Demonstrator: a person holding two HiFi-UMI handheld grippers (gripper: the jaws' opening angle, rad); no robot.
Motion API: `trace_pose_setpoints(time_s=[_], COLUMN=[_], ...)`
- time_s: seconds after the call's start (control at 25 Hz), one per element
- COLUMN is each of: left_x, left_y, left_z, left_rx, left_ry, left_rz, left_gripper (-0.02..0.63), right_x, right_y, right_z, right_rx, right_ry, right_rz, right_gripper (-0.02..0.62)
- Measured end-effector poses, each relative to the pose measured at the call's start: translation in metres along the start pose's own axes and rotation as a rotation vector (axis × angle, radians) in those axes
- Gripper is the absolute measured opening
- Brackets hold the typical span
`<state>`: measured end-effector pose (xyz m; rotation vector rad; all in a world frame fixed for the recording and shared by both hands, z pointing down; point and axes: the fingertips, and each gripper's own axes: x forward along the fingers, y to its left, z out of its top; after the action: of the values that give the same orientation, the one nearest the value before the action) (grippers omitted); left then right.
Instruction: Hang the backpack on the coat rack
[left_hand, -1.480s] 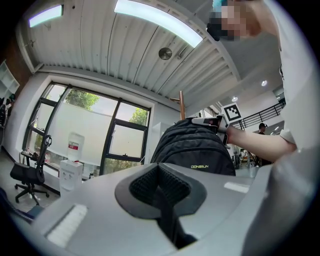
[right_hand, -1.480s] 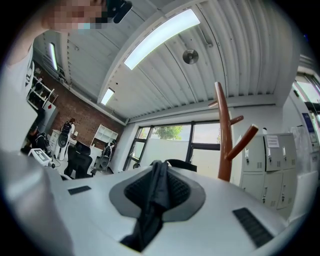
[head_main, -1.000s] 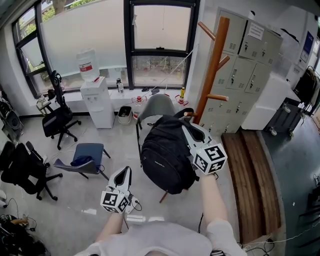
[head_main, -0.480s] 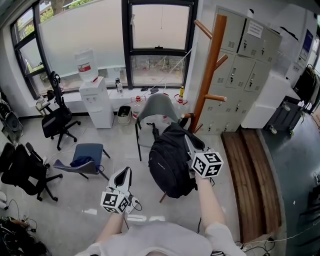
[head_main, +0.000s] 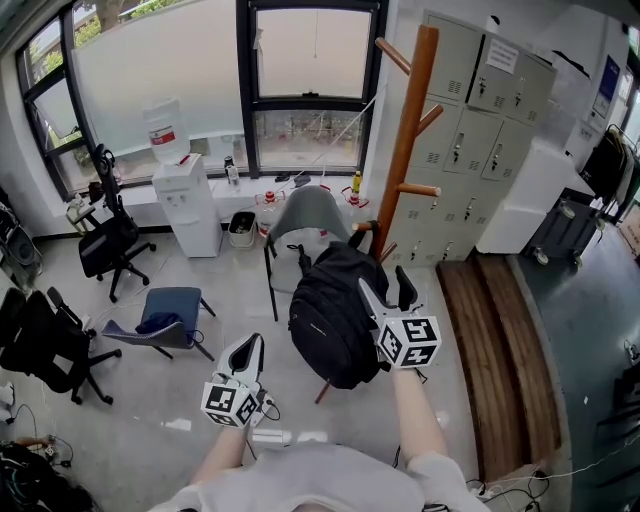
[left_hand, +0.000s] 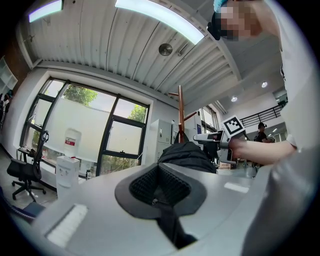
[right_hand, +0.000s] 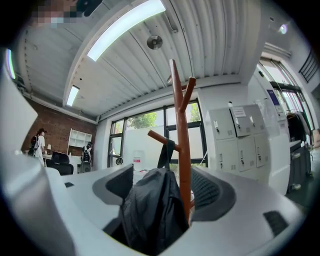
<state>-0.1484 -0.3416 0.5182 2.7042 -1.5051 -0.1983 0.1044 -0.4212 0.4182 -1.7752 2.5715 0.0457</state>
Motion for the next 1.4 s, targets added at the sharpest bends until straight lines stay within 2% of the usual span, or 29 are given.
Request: trace_pose_setpoints(time_s=[0.68,1.04,1.24,1.28,1.32,1.4], left_x=[-0.005,-0.011,-0.016,-0.016,-0.017,-0.018], left_y=[-0.039,-0.054,-0.056,-0.056,-0.056,-0.056], left_z=[0.012,0.005,0.005,0.004,0.004,0.003], left_rx=[-0.027,-0.021,-0.013,-0.012,-0.011,-0.008], left_ry=[-0.001,0.015,0.023,0.026,0.027,0.030], left_rz=[-0.055,-0.059,-0.048,-0.046,-0.044,-0.040], left_gripper=[0.009,0.009,0.009,0.009,0.009,0.009], right_x=[-0.070,-0.102,-0.117,-0.120,-0.122,-0.127], right_y=[0.025,0.033,0.036,0.035,0.034,0.032], right_z=[-0.008,-0.032,-0.038,-0.039,-0.040,-0.042], right_rx=[0.015,0.027,0.022,0.028,0.035,0.042], right_ry=[0.028,0.040,0.013,0.007,0.001,-0.012], right_rz=[0.028,0.012,-0.016,-0.024,-0.034,-0.049], right_gripper=[0.324,0.322,0.320,0.308,0.267,0.122])
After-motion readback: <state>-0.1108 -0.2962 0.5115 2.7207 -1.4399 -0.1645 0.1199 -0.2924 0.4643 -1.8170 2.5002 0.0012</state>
